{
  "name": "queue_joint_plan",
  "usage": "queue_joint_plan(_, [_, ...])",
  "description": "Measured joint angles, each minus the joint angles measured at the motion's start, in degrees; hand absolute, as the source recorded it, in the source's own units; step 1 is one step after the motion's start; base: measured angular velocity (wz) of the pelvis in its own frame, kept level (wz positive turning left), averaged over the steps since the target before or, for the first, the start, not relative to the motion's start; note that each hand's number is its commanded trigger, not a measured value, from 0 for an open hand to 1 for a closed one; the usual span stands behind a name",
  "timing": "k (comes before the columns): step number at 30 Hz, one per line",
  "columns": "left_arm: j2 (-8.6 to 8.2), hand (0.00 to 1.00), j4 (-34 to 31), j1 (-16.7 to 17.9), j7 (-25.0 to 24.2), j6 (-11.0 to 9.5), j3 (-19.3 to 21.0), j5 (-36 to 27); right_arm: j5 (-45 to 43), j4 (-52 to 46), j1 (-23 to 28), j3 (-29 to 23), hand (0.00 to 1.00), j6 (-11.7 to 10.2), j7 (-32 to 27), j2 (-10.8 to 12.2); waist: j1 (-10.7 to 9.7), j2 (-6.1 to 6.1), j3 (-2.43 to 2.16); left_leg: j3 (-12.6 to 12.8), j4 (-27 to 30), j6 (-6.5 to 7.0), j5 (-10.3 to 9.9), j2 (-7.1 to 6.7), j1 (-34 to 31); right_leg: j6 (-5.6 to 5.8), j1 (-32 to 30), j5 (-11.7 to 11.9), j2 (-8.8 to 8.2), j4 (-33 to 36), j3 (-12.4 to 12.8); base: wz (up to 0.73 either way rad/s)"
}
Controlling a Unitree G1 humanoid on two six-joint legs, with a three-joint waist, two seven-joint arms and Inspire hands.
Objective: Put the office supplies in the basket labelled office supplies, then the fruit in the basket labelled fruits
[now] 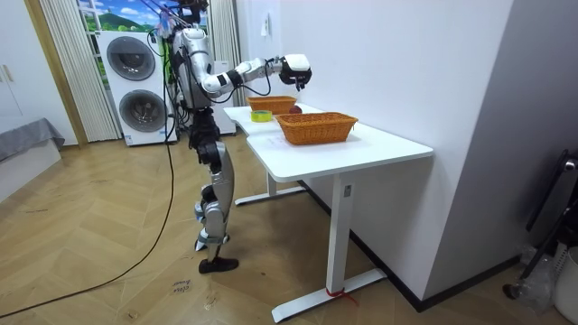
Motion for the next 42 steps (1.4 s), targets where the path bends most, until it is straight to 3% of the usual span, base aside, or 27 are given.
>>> queue_joint_plan(4, [0.0,0.0,-0.11,-0.04,0.02,-0.01,0.57,0.08,0.19,0.19,0.0,-1.34,1.0,-0.11,-3.25,-0.33,-0.3,-0.21,-0.16,0.02,0.32,0.0,0.0,0.01,0.01,0.01,-0.01,0.0,-0.05,-0.04,-0.15,0.0])
queue_joint_plan(8, [0.01,0.0,-0.09,0.07,0.02,-0.35,0.78,0.06,-0.21,3.3,0.0,-1.58,1.0,-1.73,-5.83,-1.34,-0.88,-0.52,-0.36,0.04,0.6,0.0,0.0,0.0,0.0,0.01,0.08,0.01,-0.2,-0.02,-0.39,0.0])
queue_joint_plan(19, [0.04,0.0,-0.1,1.25,-0.04,-0.59,0.88,1.73,0.27,5.99,0.42,-2.22,1.0,-2.55,-9.44,-1.33,-2.09,-1.15,-0.42,0.42,1.06,-0.02,-0.02,0.13,0.14,0.0,0.24,0.03,-0.33,0.08,-0.31,-0.01])
queue_joint_plan(30, [0.06,0.0,-0.09,1.86,-0.77,-0.57,0.88,1.61,1.92,8.84,1.35,-3.34,1.0,-2.92,-10.01,-1.33,-3.22,-0.55,-0.37,0.49,1.1,0.01,-0.03,0.11,0.33,0.04,0.42,0.07,-0.35,0.1,-0.15,0.0])
queue_joint_plan(41, [0.05,0.0,-0.1,1.88,-2.8,0.79,0.92,1.69,-1.74,10.89,3.67,-3.77,1.0,-2.18,-7.9,-1.33,-3.96,-0.55,-0.38,0.63,0.67,0.01,-0.03,0.05,0.13,0.04,0.08,0.06,-0.26,0.07,0.1,0.0])
queue_joint_plan(42, [0.07,0.0,-0.1,1.88,-2.8,0.89,0.93,1.68,-2.07,10.89,4.03,-3.77,0.75,-2.09,-7.74,-1.33,-4.02,-0.56,-0.38,0.75,0.64,0.01,-0.03,0.05,0.15,0.04,0.08,0.06,-0.26,0.07,0.08,0.0])
